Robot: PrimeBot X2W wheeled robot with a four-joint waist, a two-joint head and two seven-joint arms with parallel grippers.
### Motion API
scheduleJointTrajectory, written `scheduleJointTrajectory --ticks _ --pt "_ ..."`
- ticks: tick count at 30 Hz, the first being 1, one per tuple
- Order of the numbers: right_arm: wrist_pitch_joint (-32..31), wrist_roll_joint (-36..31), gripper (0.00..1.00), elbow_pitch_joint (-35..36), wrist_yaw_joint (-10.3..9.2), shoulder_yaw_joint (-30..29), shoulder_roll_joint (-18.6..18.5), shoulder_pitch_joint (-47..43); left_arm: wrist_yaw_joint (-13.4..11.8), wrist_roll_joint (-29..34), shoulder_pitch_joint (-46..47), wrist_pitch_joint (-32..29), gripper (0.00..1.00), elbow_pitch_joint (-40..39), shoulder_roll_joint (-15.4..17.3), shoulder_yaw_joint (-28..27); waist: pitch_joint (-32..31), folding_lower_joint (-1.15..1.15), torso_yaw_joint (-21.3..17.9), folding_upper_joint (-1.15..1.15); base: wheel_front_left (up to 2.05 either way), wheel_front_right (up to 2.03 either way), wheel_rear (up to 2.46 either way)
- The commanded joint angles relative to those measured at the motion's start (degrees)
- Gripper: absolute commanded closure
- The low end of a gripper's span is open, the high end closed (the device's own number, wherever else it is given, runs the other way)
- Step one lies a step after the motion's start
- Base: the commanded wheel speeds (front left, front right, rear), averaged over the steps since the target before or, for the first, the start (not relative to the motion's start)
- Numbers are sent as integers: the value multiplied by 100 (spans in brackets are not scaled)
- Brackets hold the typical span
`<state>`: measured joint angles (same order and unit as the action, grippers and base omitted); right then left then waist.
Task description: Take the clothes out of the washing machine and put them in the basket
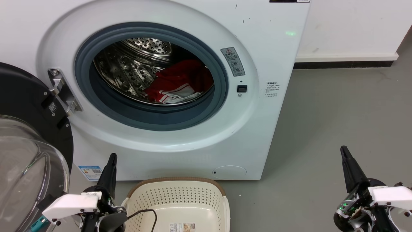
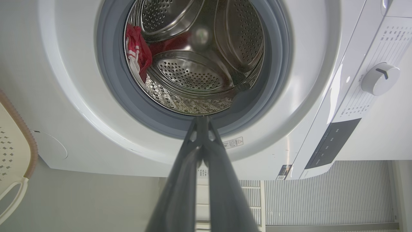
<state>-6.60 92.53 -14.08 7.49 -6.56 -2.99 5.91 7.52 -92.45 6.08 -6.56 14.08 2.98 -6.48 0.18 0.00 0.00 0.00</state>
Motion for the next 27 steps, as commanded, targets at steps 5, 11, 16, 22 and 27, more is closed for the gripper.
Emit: scheduleJointTrajectory --ticks 5,11,16,22,27 --pt "-3 -29 100 -10 0 2 15 74 14 12 41 -10 100 2 -13 -16 0 0 0 0 0 0 0" --pt "-3 -29 100 -10 0 2 16 74 14 11 41 -9 100 2 -13 -16 0 0 0 0 0 0 0" --pt "9 0 100 -136 0 10 10 -111 -3 1 -115 18 100 135 -14 28 1 0 0 0 0 0 0" --pt "180 -194 0 -103 0 11 9 -179 -3 221 -162 188 0 21 -17 39 5 0 1 0 0 0 0" --pt "321 -624 0 11 0 -25 9 -216 -41 630 -169 329 0 -129 -16 6 12 0 1 0 0 0 0"
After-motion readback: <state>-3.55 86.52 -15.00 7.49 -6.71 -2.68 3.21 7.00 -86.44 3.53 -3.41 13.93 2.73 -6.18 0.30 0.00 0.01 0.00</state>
